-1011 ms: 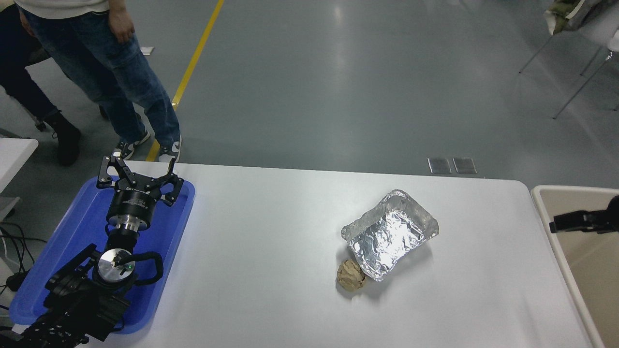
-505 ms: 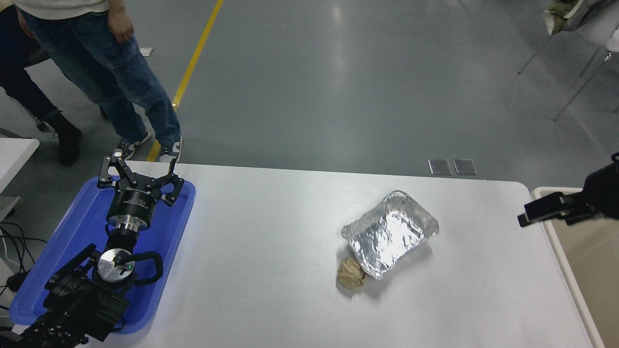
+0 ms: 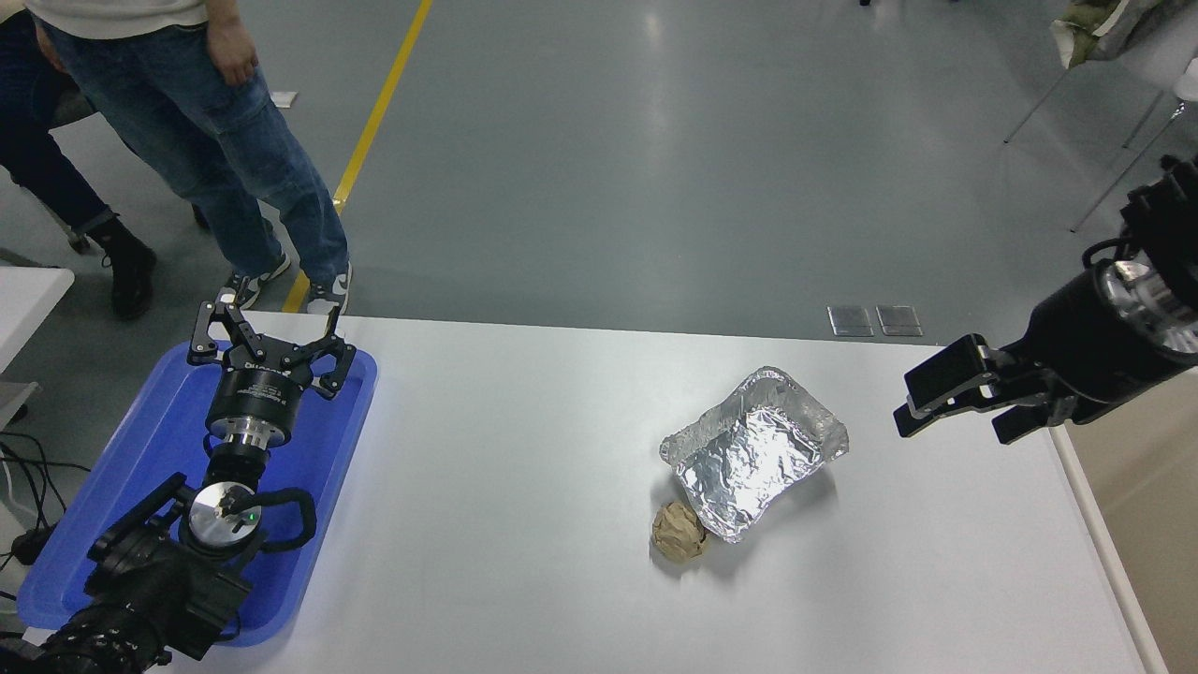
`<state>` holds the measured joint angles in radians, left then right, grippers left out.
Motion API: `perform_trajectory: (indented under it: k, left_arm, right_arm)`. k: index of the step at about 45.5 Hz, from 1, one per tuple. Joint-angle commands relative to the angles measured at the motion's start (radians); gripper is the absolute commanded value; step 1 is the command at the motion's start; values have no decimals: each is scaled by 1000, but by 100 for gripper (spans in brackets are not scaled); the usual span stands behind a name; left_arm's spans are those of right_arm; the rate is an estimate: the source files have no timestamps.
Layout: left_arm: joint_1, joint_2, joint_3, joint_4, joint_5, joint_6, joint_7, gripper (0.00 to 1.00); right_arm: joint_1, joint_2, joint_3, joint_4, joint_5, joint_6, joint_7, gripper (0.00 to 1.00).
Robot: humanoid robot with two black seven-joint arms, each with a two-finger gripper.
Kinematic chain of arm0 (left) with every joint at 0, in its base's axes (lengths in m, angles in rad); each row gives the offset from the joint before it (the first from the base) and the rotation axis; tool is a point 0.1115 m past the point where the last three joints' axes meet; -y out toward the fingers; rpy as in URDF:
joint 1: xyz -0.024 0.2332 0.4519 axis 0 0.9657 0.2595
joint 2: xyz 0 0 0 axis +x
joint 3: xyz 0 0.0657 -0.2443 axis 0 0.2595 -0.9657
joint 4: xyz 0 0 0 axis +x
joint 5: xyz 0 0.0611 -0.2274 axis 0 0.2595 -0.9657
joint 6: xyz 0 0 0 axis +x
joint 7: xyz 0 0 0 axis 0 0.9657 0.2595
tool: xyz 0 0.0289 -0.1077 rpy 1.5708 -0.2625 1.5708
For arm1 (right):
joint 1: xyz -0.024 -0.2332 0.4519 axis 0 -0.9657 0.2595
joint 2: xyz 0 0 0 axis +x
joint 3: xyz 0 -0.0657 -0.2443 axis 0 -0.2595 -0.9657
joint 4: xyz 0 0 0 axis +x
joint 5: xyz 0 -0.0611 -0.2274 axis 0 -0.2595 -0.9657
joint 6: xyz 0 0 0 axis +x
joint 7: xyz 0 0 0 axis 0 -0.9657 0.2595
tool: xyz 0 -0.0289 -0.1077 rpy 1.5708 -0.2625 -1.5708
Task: Pick up paper cup place in dustbin
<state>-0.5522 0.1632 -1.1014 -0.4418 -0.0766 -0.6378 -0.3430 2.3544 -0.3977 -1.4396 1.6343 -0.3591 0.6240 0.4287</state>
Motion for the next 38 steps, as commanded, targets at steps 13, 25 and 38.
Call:
perform_trajectory:
  k: [13, 25, 38]
  left_arm:
    - [0, 1, 0, 0, 0, 0, -1, 100]
    - [0, 1, 0, 0, -2, 0, -2, 100]
    - [0, 1, 0, 0, -2, 1, -2, 100]
  right_arm:
    - [52, 111, -1, 13, 106, 129, 1, 100]
    - [69, 134, -16, 12, 204, 134, 1, 100]
    - [69, 227, -18, 4, 279, 132, 2, 100]
